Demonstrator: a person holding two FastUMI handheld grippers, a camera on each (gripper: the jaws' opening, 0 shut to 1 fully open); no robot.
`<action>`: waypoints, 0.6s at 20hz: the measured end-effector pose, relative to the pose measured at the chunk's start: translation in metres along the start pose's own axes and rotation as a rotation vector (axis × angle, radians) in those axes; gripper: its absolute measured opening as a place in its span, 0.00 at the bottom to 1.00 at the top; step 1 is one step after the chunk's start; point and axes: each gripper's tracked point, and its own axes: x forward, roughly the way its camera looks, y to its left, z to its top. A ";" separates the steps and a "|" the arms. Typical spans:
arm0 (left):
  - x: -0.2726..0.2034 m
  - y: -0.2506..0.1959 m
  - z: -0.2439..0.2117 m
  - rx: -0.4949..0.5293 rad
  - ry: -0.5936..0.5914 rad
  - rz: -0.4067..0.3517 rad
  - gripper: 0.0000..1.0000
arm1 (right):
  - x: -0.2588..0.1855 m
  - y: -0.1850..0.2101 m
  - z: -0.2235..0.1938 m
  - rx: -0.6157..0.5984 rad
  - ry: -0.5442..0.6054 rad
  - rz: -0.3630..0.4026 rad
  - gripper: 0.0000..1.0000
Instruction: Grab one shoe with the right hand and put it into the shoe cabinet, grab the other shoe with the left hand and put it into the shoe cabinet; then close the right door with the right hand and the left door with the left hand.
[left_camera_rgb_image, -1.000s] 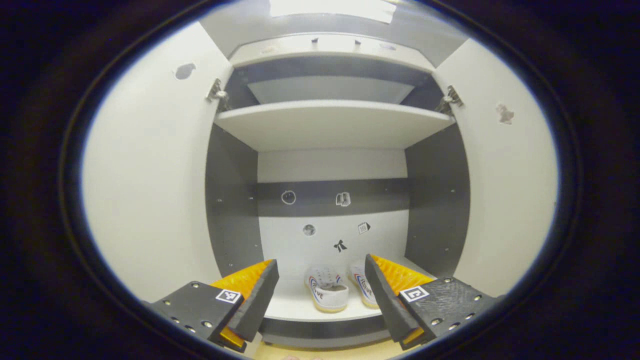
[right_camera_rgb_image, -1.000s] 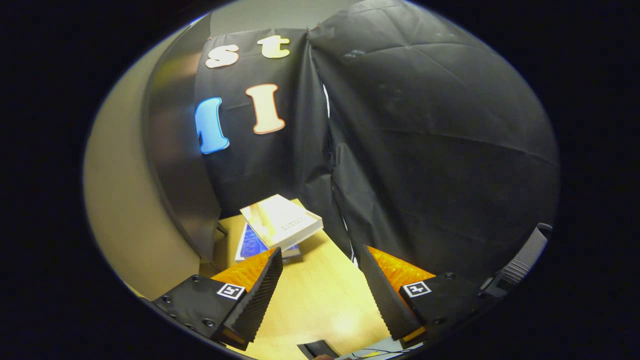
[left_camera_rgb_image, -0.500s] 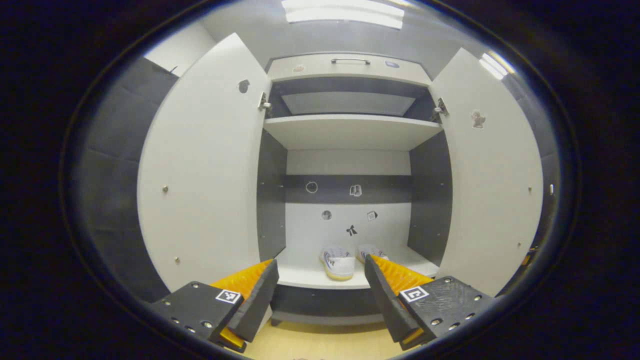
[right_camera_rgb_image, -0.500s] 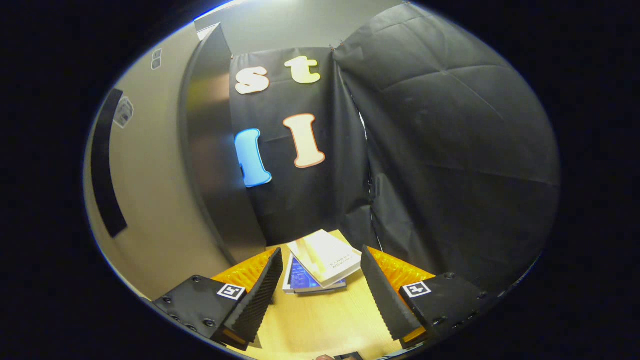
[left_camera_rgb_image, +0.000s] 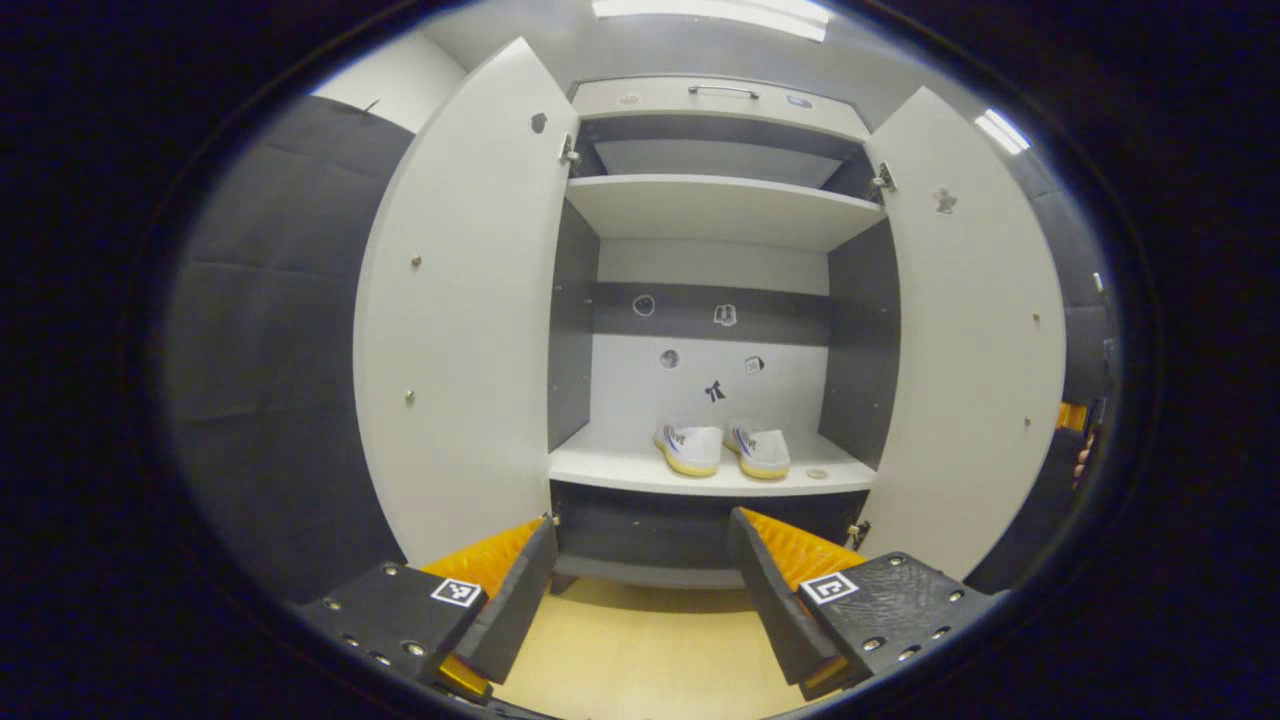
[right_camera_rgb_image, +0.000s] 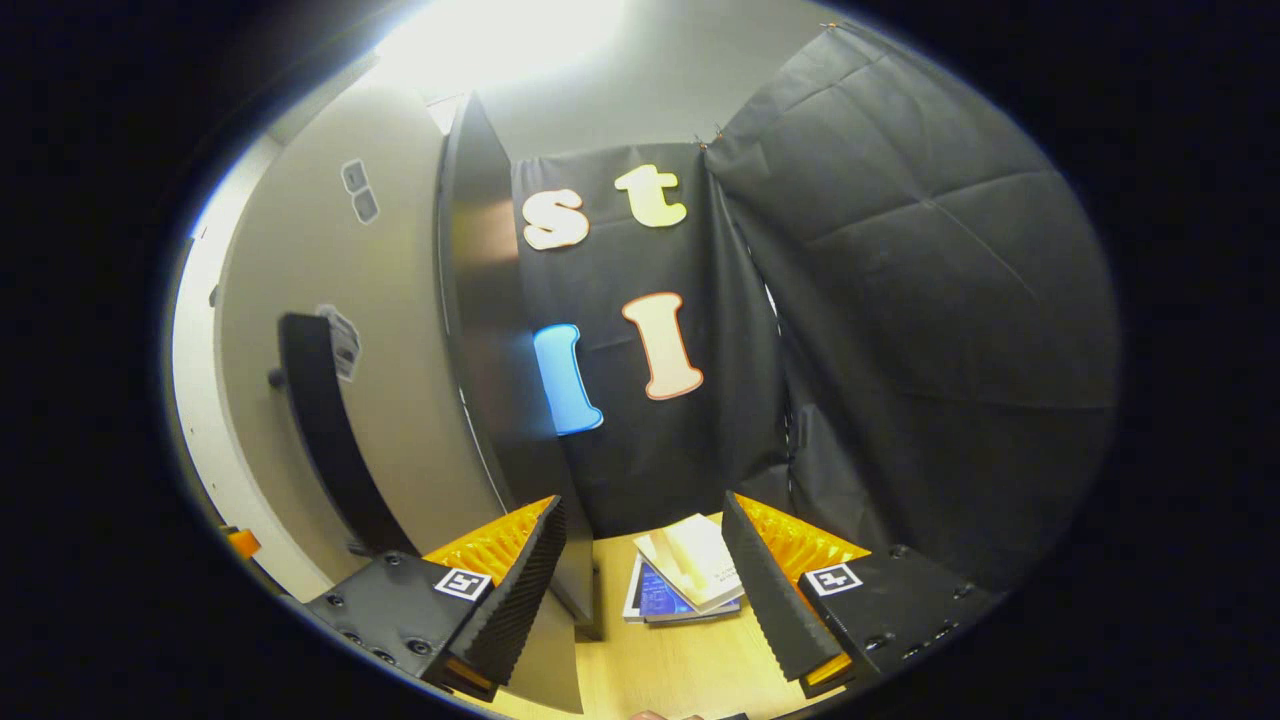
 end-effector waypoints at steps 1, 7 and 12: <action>-0.001 -0.003 -0.002 -0.004 0.005 -0.008 1.00 | -0.002 0.009 0.004 0.005 -0.006 0.020 0.98; 0.004 -0.003 -0.003 -0.017 -0.003 -0.045 0.99 | -0.017 0.039 0.024 -0.013 -0.045 0.089 0.98; 0.004 0.009 0.001 -0.052 -0.003 -0.044 0.97 | -0.022 0.046 0.037 0.012 -0.041 0.078 0.98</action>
